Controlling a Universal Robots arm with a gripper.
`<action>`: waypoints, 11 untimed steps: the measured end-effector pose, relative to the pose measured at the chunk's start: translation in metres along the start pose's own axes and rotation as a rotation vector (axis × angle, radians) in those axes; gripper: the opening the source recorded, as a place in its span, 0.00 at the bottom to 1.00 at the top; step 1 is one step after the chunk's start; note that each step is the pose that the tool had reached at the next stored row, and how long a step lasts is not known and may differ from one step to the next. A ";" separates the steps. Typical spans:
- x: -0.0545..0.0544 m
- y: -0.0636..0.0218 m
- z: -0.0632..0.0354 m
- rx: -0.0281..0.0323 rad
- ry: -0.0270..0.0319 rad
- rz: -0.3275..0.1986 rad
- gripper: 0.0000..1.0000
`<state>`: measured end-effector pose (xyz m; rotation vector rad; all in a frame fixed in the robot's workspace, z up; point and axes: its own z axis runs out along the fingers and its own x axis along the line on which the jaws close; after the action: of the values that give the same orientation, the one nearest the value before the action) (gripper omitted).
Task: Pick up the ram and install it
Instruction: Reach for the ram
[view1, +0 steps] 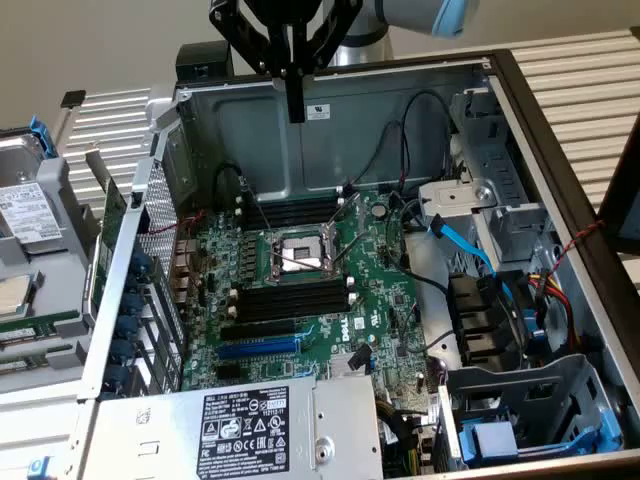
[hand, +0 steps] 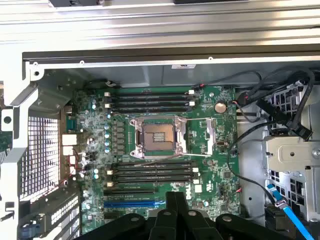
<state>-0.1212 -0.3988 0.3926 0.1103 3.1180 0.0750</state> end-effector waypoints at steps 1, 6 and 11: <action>0.000 0.0000 0.0000 0.0000 0.0000 0.000 0.11; 0.000 0.0000 0.0000 0.0000 0.0000 0.000 0.11; 0.000 -0.0001 -0.0001 0.0001 0.0000 0.000 0.11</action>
<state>-0.1213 -0.3989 0.3927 0.1103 3.1181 0.0749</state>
